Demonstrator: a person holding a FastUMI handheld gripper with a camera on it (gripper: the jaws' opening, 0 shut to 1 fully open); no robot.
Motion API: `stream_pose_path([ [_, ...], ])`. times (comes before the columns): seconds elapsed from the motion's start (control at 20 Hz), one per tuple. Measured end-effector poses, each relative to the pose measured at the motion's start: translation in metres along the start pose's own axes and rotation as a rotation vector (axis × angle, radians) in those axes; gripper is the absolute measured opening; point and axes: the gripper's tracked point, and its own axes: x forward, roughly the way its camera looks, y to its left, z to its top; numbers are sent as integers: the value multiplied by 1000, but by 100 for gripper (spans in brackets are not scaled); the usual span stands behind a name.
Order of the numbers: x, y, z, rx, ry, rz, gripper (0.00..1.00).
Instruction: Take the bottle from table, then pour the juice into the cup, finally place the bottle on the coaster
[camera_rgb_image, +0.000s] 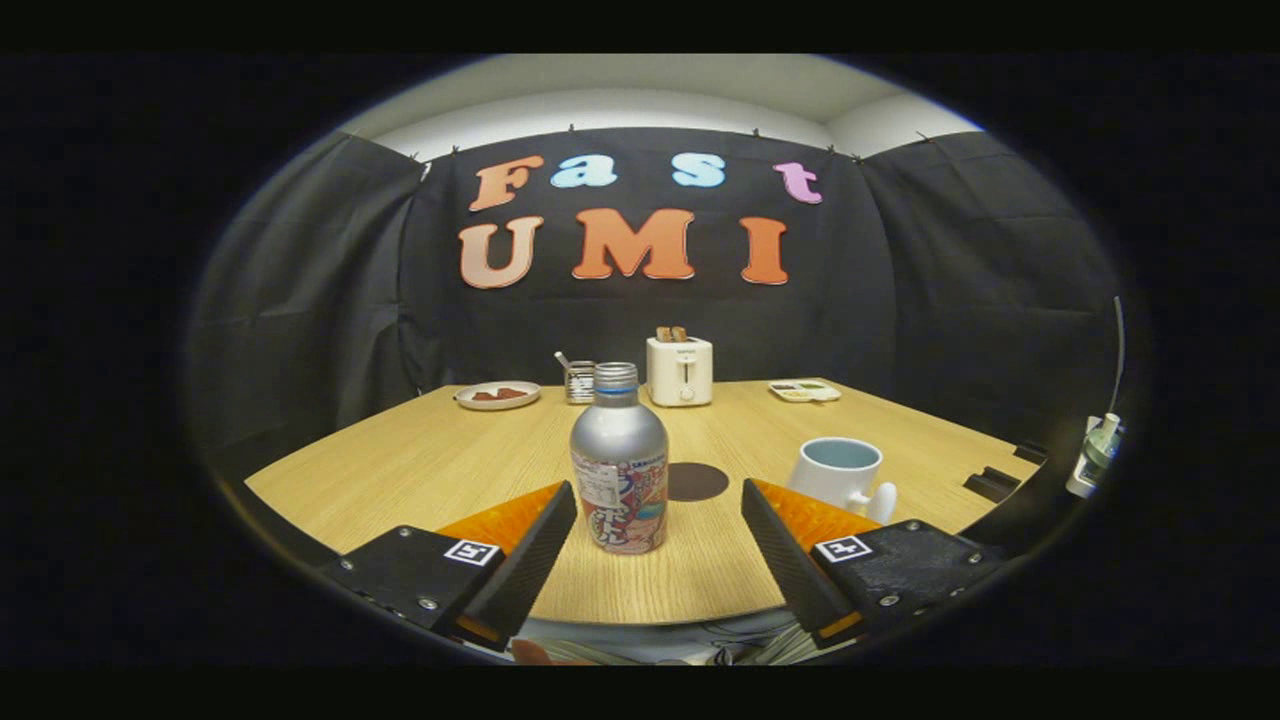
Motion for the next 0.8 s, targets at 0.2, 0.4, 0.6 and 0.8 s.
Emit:
stream_pose_path([
  [0.2, 16, 1, -14, -6, 38, 3, 99],
  [0.4, 34, 10, -31, 34, 78, 30, 99],
  [0.6, 49, 16, -41, 34, 106, 46, 99],
  [0.8, 64, 23, -45, -12, 119, 52, 99],
])
